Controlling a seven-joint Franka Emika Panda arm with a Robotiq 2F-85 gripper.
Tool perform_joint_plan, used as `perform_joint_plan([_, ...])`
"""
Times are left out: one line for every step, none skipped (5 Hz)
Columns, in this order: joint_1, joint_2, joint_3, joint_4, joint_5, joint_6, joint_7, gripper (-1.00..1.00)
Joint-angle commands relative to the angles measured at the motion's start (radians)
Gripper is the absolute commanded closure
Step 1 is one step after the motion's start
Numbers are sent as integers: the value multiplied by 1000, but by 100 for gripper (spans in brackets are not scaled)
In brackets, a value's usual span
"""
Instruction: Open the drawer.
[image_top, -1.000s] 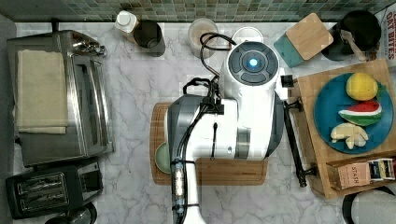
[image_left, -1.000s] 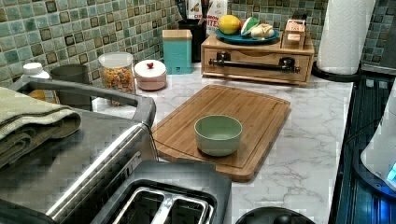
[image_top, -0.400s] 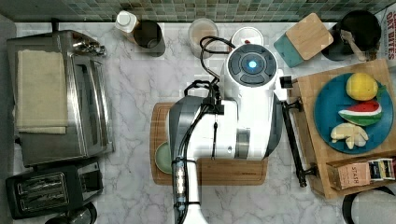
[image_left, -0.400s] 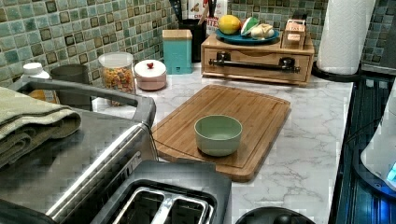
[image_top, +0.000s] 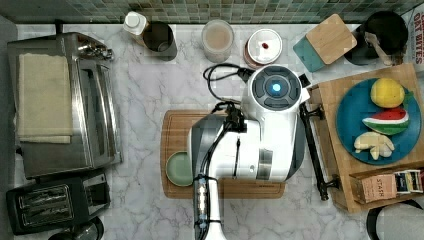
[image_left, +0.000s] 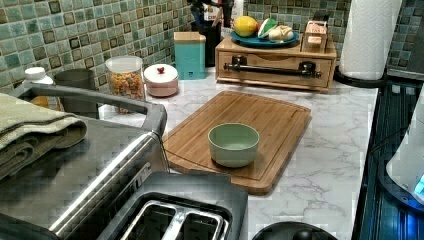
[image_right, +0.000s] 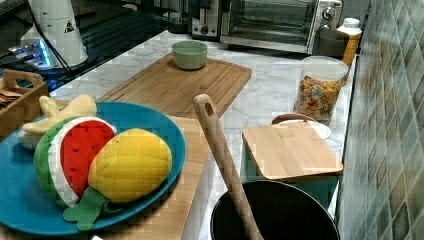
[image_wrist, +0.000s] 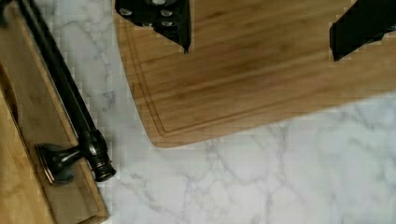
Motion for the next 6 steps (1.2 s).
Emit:
perform_joint_plan([-41,-115,-57,-174,-87,123,-323,-100])
perform_joint_plan([-52,-140,-85,-250,-145,239,-423,-100])
perform_joint_plan([-64,-129,-108,-272,-197,314,-485,-100])
perform_joint_plan([-88,-122,-133,-326,-202,417,-554,-100])
perform_joint_plan([-127,-76,-148,-332,-195,474,-621,-100])
perform_joint_plan([-149,-54,-168,-323,-232,499,-583,-100])
